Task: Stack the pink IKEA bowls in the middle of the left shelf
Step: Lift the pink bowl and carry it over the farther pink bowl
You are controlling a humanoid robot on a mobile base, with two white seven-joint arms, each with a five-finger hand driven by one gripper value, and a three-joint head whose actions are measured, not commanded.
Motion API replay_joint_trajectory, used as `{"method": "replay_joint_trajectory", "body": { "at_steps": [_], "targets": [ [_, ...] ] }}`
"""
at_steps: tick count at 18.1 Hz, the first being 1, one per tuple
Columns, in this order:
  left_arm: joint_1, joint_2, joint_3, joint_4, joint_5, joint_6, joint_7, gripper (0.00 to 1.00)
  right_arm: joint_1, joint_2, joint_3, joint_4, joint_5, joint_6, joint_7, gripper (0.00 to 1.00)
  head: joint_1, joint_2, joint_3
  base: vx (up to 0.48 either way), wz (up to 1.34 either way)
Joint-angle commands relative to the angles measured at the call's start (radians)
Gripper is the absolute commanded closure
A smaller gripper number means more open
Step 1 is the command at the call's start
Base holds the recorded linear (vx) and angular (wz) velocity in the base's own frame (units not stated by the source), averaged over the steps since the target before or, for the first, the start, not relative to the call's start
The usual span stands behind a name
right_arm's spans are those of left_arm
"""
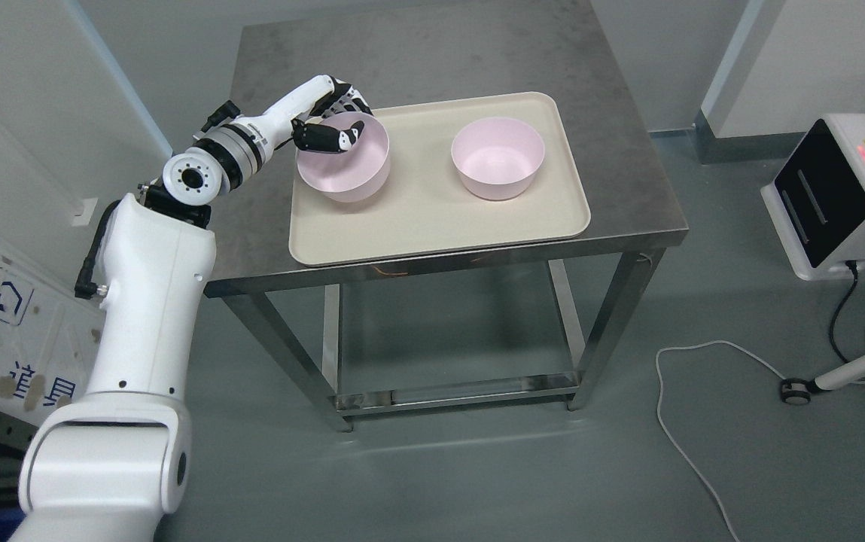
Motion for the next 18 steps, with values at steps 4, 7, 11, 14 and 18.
{"method": "replay_joint_trajectory", "body": {
  "at_steps": [4,7,11,14,18],
  "targets": [
    [-0.111,-0.119,-0.178,-0.100,0.016,0.049,-0.004,0.99,0.000,-0.017,-0.011,0.000,0.008,0.001,0.002,0.00,0.0000,0.000,0.000,0.000,0.00],
    [-0.116,-0.119,-0.347,-0.071,0.065,0.051,0.090,0.99,0.000,-0.017,-0.011,0.000,0.008,0.001,0.000,0.00,0.0000,0.000,0.000,0.000,0.00],
    [-0.117,-0.119,-0.449,0.003,0.079,0.049,0.168,0.98,0.000,-0.017,-0.011,0.000,0.008,0.001,0.000,0.00,0.0000,0.000,0.000,0.000,0.00],
    [-0.117,-0.119,-0.450,0.050,0.076,0.043,0.184,0.98,0.000,-0.017,-0.009,0.000,0.008,0.001,0.002,0.00,0.0000,0.000,0.000,0.000,0.00],
    [-0.120,-0.119,-0.441,0.053,0.080,0.049,0.236,0.97,0.000,-0.017,-0.011,0.000,0.008,0.001,0.000,0.00,0.0000,0.000,0.000,0.000,0.00]
  ]
}}
